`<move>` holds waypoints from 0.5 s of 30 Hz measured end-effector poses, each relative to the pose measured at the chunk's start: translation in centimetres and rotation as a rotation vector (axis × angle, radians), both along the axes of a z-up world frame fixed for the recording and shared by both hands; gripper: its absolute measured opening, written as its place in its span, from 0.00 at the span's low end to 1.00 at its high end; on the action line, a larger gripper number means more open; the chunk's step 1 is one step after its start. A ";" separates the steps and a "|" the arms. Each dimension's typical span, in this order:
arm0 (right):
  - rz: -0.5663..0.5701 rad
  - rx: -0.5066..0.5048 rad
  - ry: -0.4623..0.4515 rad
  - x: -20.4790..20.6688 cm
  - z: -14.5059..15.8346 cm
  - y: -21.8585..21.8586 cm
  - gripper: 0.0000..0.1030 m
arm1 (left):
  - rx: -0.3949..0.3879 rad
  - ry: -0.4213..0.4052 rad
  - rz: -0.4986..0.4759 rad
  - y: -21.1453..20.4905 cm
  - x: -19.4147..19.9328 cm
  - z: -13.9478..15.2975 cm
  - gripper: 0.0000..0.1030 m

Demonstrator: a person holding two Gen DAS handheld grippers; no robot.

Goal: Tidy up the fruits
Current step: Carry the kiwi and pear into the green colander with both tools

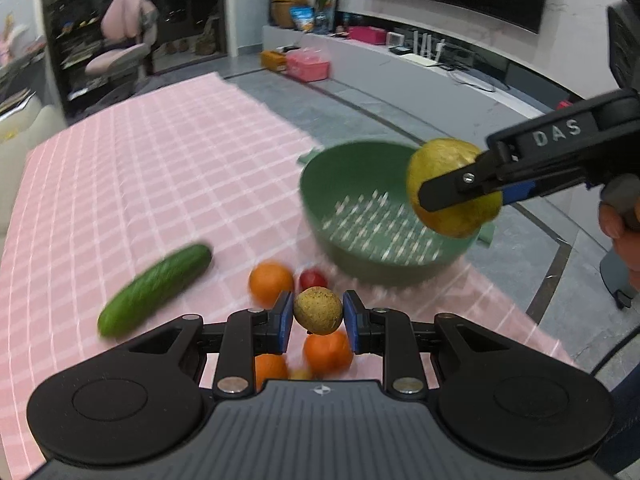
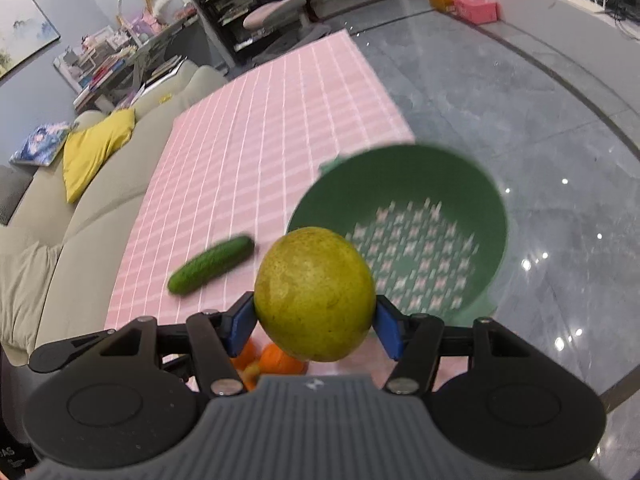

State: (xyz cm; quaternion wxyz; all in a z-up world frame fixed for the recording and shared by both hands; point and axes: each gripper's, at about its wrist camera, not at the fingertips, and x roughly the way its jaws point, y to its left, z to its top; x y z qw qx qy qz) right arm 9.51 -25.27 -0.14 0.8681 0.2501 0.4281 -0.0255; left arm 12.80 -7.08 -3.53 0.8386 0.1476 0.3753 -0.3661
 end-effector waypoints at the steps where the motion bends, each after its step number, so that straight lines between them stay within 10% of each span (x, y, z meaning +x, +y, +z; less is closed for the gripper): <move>1: -0.005 -0.002 -0.005 0.5 0.3 -0.6 0.57 | 0.002 -0.005 -0.013 -0.7 0.3 0.0 0.29; 15: -0.048 -0.053 0.022 5.7 -1.3 -7.5 0.58 | 0.094 -0.036 -0.143 -10.0 3.4 -3.0 0.29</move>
